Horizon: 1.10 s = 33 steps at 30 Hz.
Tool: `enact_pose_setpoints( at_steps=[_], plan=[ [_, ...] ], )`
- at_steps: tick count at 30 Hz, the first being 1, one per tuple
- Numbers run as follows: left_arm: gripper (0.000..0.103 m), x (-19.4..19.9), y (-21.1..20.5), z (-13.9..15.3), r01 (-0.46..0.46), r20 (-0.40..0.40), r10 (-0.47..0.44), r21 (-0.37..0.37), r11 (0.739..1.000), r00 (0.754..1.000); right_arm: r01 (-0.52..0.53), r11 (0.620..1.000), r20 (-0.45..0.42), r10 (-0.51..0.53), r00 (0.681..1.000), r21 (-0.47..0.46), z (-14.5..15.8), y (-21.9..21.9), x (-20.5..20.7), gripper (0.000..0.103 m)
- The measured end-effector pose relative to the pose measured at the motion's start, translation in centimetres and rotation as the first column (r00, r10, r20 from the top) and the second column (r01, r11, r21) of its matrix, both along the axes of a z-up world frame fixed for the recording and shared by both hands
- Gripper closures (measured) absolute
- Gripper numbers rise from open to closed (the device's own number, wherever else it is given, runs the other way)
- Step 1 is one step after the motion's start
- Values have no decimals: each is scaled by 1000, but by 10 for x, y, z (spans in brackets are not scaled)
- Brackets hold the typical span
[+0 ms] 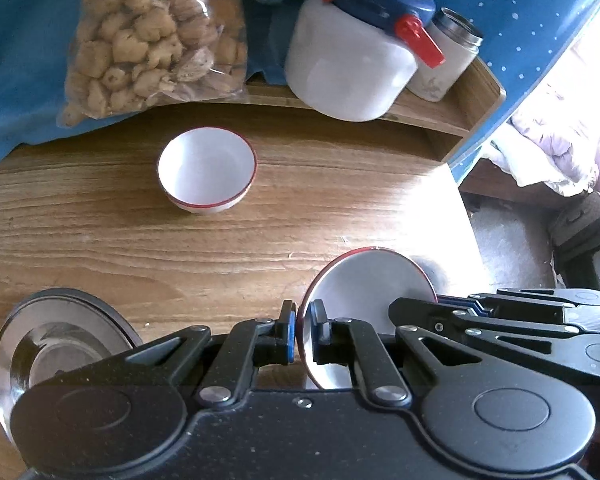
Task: Organize plates and bowls
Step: 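Lift the white bowl with both grippers and lower it into the steel bowl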
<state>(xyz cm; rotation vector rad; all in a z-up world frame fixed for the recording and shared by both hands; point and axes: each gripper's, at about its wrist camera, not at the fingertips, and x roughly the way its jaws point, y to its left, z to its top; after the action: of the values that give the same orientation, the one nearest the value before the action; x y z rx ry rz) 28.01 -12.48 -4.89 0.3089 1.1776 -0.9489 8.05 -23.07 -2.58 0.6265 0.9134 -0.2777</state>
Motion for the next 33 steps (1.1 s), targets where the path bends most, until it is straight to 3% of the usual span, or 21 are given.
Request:
enact_pose_setpoints(
  at_steps=[15, 33],
  plan=[
    [96, -34, -4, -17, 71, -49, -68, 71, 995, 996, -21, 998, -68, 25, 997, 54, -17, -4, -33, 95],
    [96, -35, -4, -39, 40, -89, -27, 146, 988, 996, -67, 992, -134, 81, 988, 105, -36, -1, -24, 95]
  ],
)
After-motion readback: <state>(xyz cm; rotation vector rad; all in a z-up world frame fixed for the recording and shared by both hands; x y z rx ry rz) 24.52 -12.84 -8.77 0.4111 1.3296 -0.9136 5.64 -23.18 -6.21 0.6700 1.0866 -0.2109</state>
